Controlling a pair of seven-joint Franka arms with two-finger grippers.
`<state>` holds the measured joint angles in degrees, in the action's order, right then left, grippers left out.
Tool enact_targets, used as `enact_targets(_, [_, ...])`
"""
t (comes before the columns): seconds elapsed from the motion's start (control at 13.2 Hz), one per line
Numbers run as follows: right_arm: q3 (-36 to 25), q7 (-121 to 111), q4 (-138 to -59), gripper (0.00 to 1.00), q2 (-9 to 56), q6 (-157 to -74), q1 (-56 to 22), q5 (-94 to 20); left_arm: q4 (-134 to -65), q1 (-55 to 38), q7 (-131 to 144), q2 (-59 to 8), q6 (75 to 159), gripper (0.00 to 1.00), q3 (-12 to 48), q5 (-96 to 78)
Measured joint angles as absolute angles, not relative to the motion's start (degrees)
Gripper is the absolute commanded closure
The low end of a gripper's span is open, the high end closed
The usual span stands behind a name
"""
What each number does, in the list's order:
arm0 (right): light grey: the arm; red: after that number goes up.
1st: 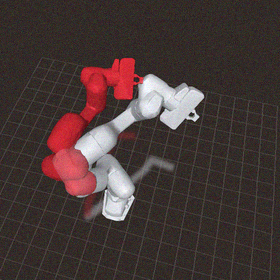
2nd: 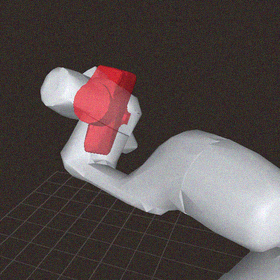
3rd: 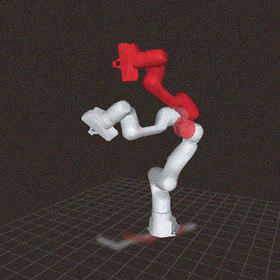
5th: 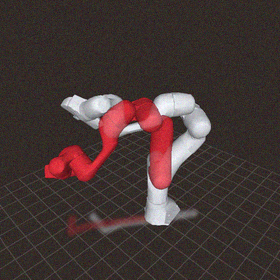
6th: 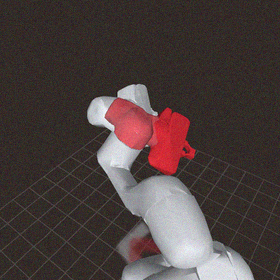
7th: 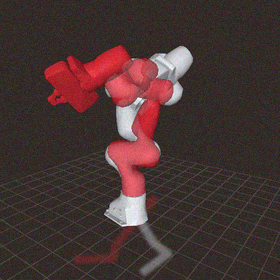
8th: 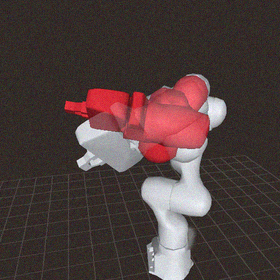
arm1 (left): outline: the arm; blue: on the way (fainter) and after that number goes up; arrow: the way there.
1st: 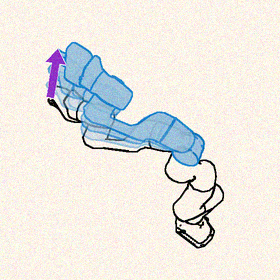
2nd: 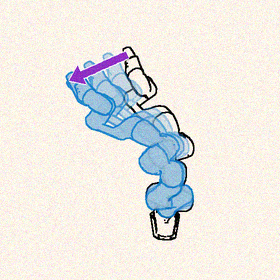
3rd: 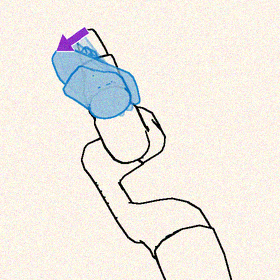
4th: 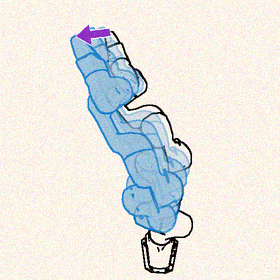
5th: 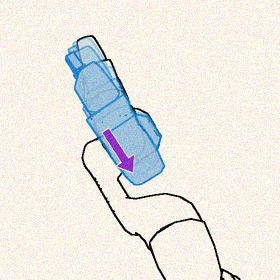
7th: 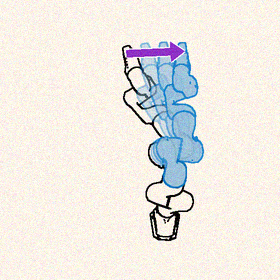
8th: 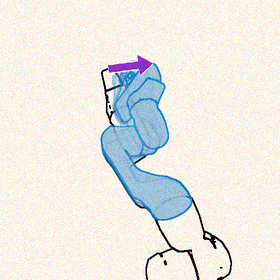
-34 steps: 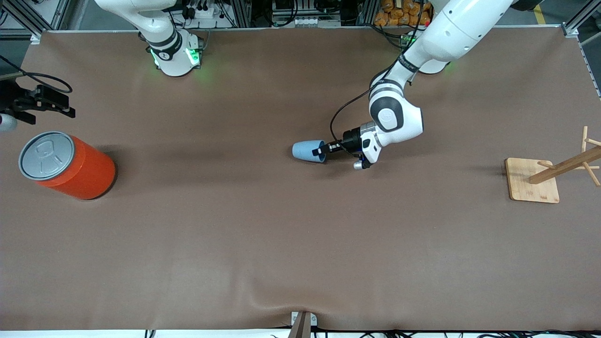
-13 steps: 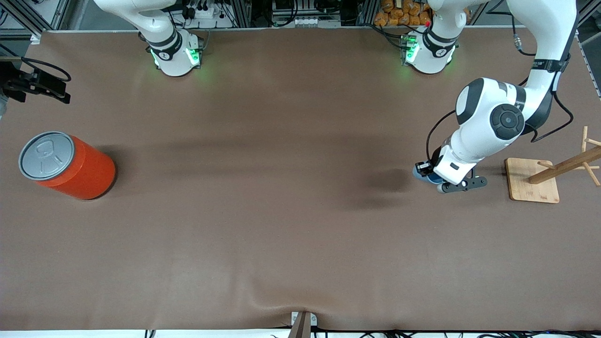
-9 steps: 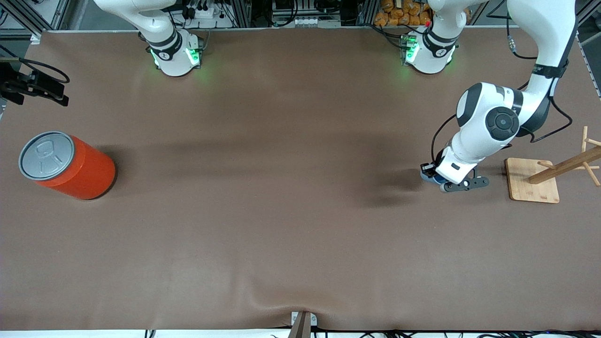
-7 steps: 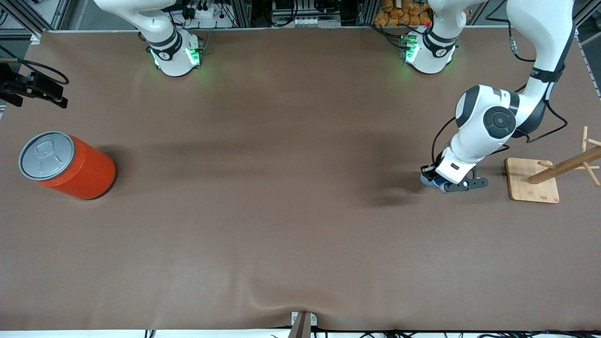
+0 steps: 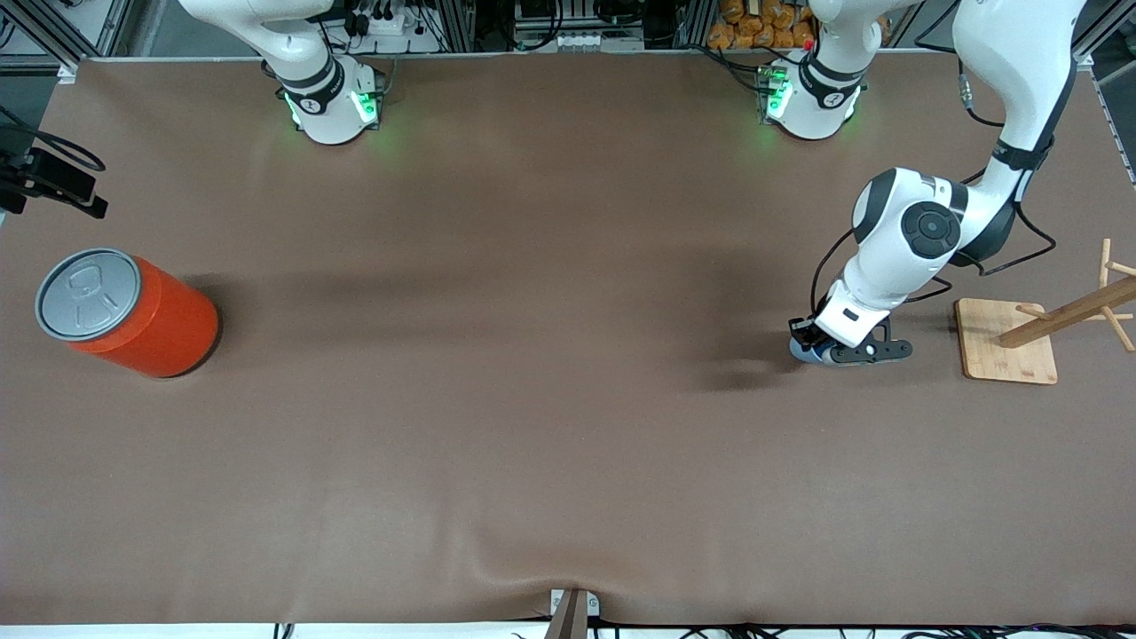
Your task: Flip cup
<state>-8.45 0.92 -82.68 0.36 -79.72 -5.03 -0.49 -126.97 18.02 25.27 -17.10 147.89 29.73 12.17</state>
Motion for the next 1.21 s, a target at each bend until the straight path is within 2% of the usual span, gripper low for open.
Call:
enact_targets(0.23, [-7.9,0.92,-82.75,0.0,0.37,-79.72,-5.29,-0.49,-125.34,18.04,25.29,-15.81,143.37,0.0,29.86,12.19])
enact_targets(0.6, [-7.92,0.92,-82.85,0.0,1.5,-80.75,-5.35,-0.31,-120.32,18.03,25.54,-9.52,132.34,0.0,31.75,12.18])
enact_targets(1.21, [-8.13,1.23,-83.2,0.0,2.15,-83.14,-7.96,3.16,-99.71,18.06,25.06,-7.6,106.75,0.0,32.57,4.75])
